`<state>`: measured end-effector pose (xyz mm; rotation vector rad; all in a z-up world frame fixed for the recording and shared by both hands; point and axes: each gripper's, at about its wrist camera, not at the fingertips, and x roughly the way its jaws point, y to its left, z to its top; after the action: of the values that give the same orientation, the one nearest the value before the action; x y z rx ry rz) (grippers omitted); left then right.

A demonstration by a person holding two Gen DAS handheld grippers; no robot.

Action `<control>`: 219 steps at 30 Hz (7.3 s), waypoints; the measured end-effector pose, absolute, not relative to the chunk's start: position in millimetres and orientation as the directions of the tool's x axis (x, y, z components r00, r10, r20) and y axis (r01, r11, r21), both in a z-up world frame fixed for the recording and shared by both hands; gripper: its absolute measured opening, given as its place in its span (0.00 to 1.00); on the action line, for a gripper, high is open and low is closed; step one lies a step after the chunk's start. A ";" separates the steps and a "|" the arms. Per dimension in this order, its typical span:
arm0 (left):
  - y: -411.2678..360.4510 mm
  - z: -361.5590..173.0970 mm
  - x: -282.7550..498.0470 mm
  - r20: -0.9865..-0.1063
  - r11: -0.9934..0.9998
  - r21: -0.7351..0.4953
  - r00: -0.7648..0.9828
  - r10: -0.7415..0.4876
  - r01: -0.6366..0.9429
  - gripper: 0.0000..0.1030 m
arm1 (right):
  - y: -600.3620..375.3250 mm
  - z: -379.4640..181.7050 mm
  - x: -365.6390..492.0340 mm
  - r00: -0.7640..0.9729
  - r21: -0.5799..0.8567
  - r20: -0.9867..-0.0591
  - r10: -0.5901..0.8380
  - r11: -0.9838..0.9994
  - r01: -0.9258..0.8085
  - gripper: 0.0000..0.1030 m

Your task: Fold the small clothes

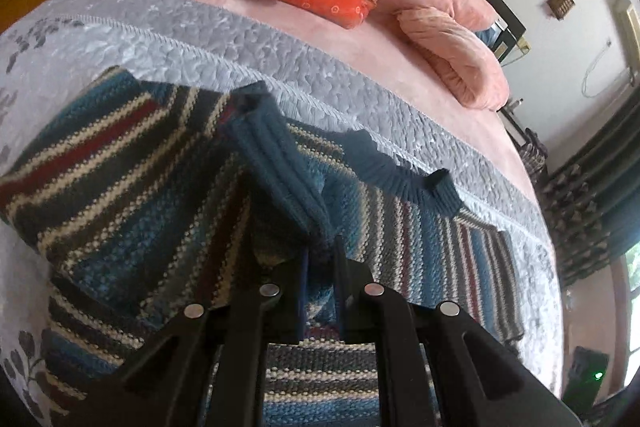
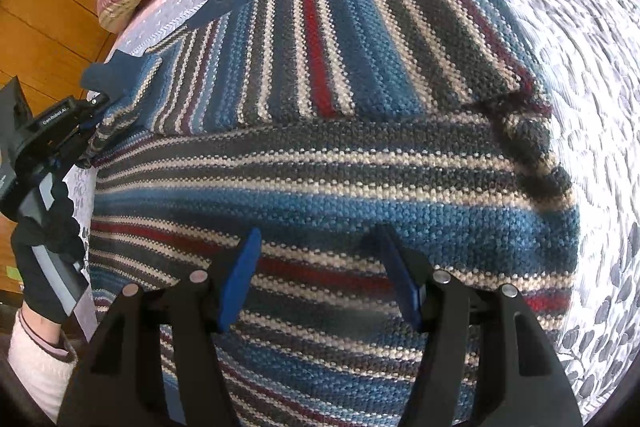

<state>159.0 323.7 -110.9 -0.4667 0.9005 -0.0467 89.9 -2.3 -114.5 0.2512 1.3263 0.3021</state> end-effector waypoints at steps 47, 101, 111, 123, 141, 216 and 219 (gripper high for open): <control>481.9 -75.9 104.1 -0.781 0.880 -0.355 0.618 -0.094 -0.316 0.41 | 143.9 -114.7 227.7 0.074 0.437 -0.887 0.455 0.881 -0.179 0.55; 342.1 -104.7 154.9 -0.874 0.985 -0.161 0.472 -0.112 -0.065 0.47 | 24.5 -71.3 208.0 0.302 0.279 -0.899 0.317 0.946 -0.163 0.10; 350.4 -140.7 159.6 -0.901 0.981 -0.170 0.418 -0.117 -0.093 0.48 | 11.9 -123.4 210.0 0.217 0.299 -0.925 0.313 0.950 -0.094 0.08; 356.5 -102.4 124.6 -0.905 0.979 -0.176 0.409 -0.119 -0.104 0.50 | -12.3 -75.0 168.7 0.289 0.325 -0.895 0.339 0.941 -0.097 0.31; 394.5 -117.5 -104.8 -0.977 0.981 -0.139 0.181 -0.113 -0.137 0.63 | -96.0 -83.6 -98.4 0.229 0.282 -0.936 0.267 0.959 0.036 0.48; 417.4 -161.9 -9.6 -0.764 0.699 -0.644 0.213 -0.609 -0.311 0.15 | -104.8 -141.1 17.5 0.118 0.618 -0.786 0.607 0.765 0.181 0.11; 425.9 -156.0 -11.3 -0.733 0.666 -0.679 0.225 -0.642 -0.310 0.19 | -109.6 -140.1 19.2 0.110 0.630 -0.776 0.621 0.756 0.177 0.12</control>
<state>-11.3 425.9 -156.0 -0.8765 1.3715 -0.2750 19.2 -109.6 -140.1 0.6924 1.4532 0.3677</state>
